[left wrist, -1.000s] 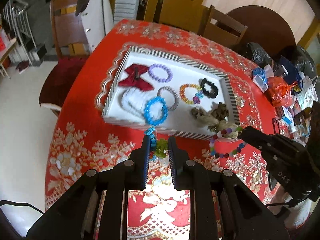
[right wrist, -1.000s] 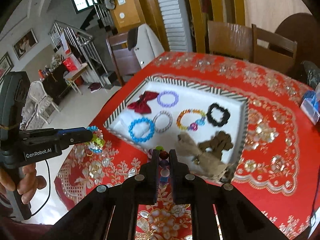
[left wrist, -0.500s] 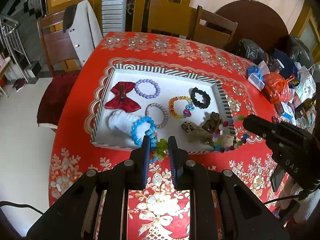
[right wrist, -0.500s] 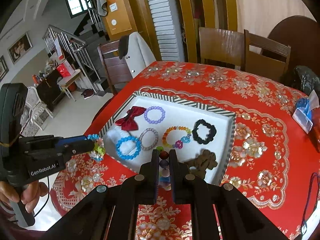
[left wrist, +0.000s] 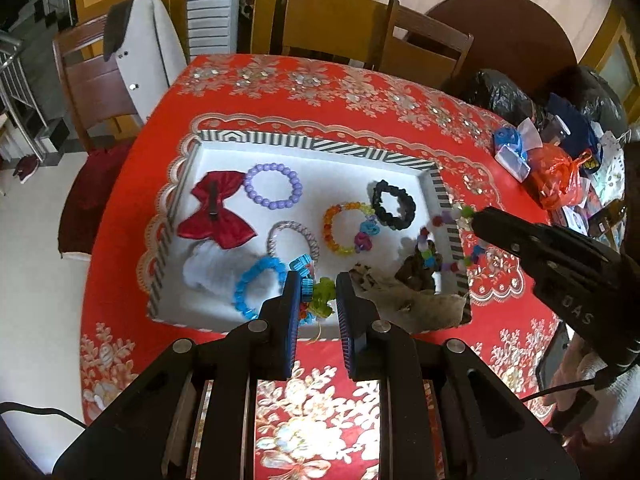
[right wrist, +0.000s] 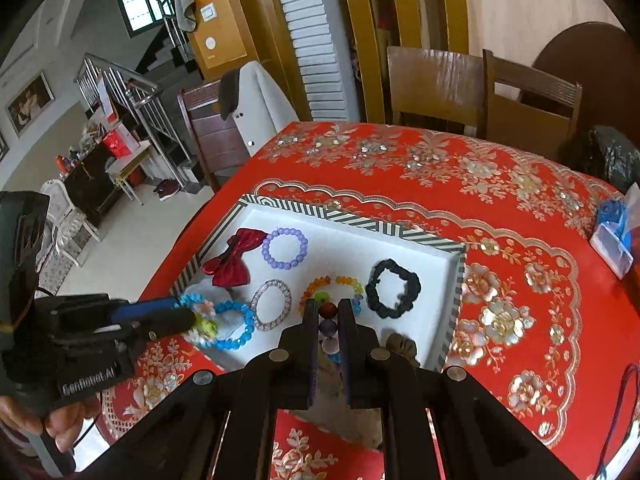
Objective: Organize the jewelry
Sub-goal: 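Carry both bracelets into the tray and open both tools to release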
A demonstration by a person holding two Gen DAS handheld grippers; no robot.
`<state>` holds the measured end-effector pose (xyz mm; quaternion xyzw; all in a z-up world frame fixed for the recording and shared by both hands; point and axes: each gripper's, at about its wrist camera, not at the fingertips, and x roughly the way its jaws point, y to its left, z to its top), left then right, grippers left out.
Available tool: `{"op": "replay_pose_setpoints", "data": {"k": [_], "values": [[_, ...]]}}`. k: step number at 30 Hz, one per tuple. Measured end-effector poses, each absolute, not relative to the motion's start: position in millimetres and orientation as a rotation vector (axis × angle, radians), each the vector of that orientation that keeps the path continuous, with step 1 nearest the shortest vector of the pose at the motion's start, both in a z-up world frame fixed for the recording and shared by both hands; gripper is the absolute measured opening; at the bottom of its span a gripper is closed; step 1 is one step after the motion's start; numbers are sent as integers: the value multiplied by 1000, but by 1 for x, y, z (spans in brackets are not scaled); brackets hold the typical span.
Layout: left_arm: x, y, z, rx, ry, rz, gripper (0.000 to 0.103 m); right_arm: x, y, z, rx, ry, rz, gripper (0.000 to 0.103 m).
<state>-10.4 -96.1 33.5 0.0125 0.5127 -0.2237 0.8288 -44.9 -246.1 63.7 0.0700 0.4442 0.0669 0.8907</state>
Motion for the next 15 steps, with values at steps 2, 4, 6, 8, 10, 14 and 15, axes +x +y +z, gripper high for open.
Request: {"op": "replay_pose_setpoints", "data": {"k": [2,4,6,8,10,14,15], "values": [[-7,-103,30,20,1101,-487,16,-36,-246,63,141,928,146,9],[-4,-111,25,1,1119,-515,16,-24,-245,63,139,932,157,9],[2,-120,17,-16,1149,-538,16,-10,-243,60,147,938,172,9],[7,-126,7,-32,1182,-551,16,4,-240,57,160,946,190,9],[12,-131,-7,-45,1217,-558,16,21,-234,50,174,959,213,9],[23,-126,-31,-27,1260,-508,16,51,-225,34,201,988,243,9],[24,-123,-37,-17,1271,-496,16,58,-225,30,199,994,241,9]]}}
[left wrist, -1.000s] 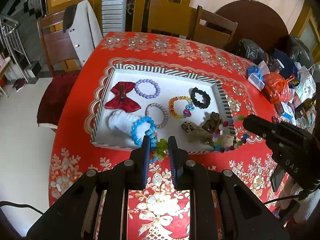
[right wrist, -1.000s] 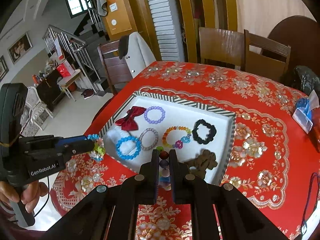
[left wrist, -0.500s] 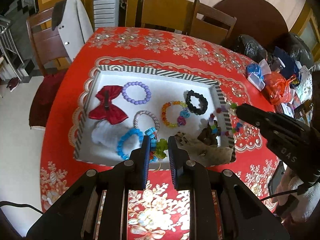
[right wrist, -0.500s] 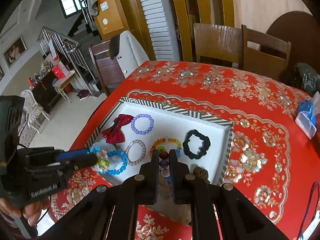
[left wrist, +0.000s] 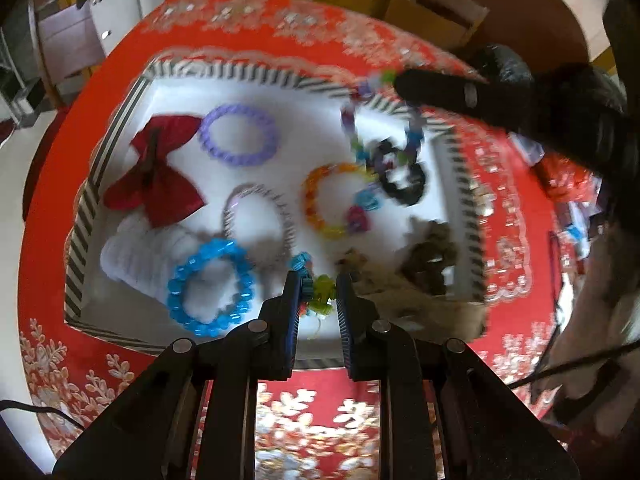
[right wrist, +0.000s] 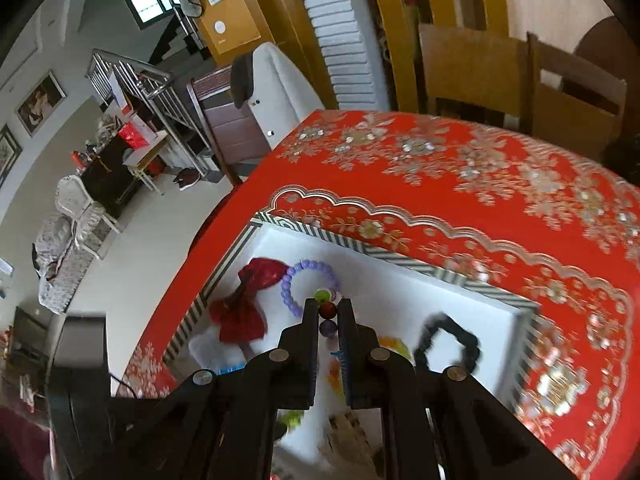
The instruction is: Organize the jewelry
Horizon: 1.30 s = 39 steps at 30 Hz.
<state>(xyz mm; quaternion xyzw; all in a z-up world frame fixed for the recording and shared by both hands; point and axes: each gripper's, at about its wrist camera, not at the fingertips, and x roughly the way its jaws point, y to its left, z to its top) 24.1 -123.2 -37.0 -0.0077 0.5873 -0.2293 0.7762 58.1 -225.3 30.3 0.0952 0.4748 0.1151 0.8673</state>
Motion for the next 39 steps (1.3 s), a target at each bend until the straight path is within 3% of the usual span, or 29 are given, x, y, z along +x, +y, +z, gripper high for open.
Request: {"op": "replay_pose_setpoints", "data": {"k": [12,16,18,23,25,30,39], "values": [[26,-112,-55,42,1281,-457,16,104,-262,-41,249,1135,73,9],[29,-114,-59,53,1283,-444,17,98,-260,-44,218,1153,74,16],[29,-115,-59,65,1276,-438,21,89,-259,-39,212,1140,82,26],[26,-118,-58,85,1260,-433,50,58,-265,-15,249,1077,78,27],[23,-119,-56,91,1254,-430,54,48,-266,-5,256,1048,75,27],[14,-119,-44,110,1214,-403,54,5,-271,19,286,968,35,35],[-7,-109,-14,152,1115,-358,54,-61,-267,24,322,932,-21,35]]}}
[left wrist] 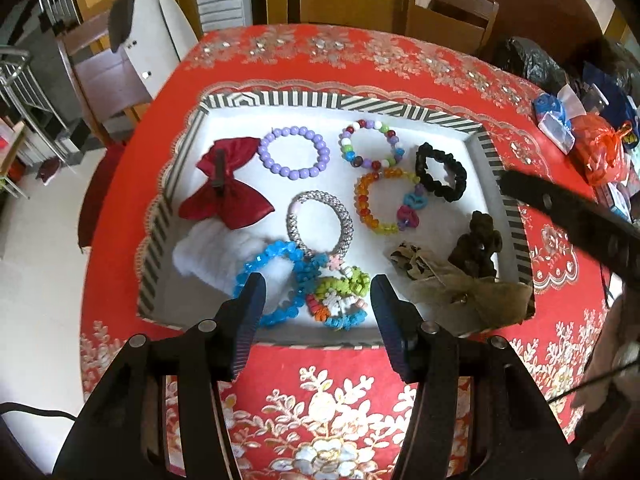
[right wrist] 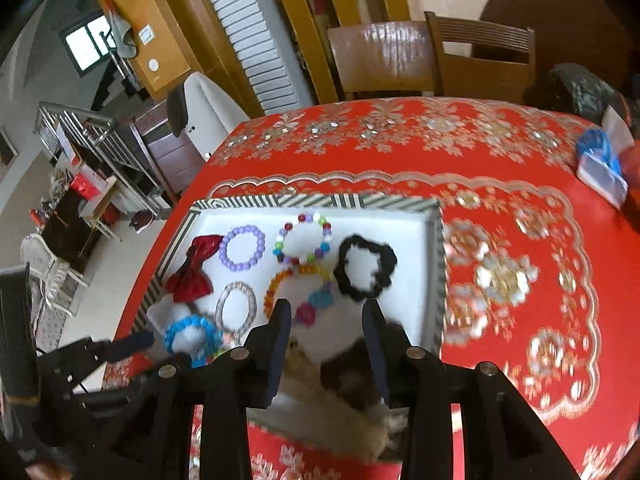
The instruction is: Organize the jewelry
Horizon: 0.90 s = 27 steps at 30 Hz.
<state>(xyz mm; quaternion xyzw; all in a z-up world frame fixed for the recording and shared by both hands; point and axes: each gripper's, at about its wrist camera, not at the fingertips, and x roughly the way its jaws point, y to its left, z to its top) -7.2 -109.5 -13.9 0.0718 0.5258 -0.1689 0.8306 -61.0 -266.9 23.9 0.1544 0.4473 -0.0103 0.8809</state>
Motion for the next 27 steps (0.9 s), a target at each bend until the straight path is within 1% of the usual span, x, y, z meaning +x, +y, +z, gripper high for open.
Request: {"op": "replay_pose_setpoints", "data": {"k": [7,9,17,19,20,21,27], "values": [[-24,-103,0,166,1058,-317,54,-96,-252,21,339,924,-29,38],[-29,-102,2,176,1051,-309,54,-103,-246,20,330,926,-29,41],[-44,-89,14,156,1015,-256,54,-124,-229,22,317,924,-22,42],[-48,-88,17,155,1004,-251,54,-128,-226,26,314,916,-20,48],[-50,-87,19,154,1000,-249,54,-130,-224,28,313,910,-18,57],[-52,-87,20,153,995,-249,54,-132,-223,29,312,905,-16,60],[-62,-84,30,151,963,-243,54,-141,-217,42,298,880,-12,60]]}}
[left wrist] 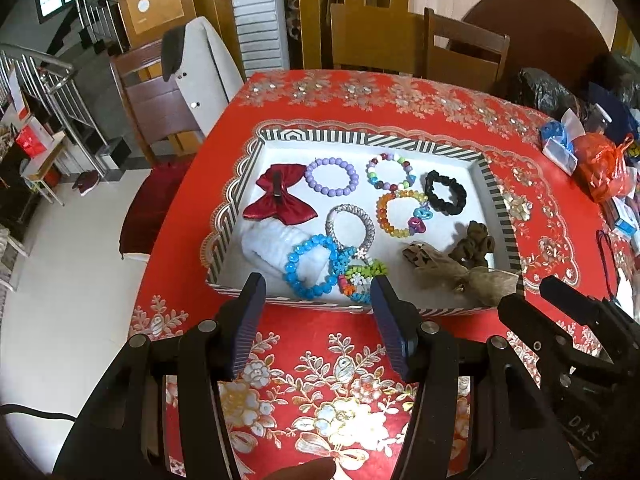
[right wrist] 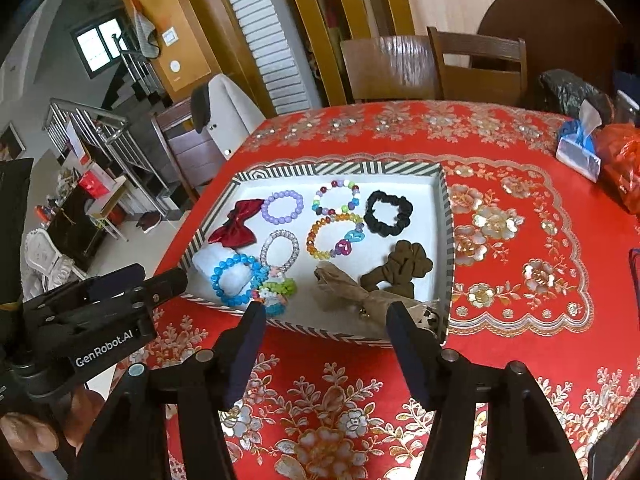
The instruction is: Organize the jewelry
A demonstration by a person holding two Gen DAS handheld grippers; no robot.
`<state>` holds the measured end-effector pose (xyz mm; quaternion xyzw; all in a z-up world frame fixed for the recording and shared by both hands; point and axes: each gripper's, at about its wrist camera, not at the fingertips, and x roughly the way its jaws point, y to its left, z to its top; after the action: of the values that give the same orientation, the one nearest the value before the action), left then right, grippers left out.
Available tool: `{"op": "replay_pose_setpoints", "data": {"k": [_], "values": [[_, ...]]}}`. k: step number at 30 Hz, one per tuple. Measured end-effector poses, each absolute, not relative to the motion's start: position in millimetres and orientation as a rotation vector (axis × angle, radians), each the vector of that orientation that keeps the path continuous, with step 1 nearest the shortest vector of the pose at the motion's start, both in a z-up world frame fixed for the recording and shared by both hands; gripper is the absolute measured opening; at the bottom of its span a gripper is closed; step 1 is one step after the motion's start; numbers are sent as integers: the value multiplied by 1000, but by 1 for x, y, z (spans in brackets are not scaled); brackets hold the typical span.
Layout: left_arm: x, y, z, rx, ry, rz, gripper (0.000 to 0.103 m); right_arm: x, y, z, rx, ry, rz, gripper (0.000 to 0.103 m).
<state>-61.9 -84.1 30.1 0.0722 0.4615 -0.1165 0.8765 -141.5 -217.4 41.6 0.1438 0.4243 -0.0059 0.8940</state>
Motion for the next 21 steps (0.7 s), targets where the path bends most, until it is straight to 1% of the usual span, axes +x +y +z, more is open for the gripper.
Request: {"op": "replay_pose_setpoints", "data": {"k": [21], "values": [[-88,-77,47,136,911,-246,54,-165,-209,48,268,883,-12,60]]}}
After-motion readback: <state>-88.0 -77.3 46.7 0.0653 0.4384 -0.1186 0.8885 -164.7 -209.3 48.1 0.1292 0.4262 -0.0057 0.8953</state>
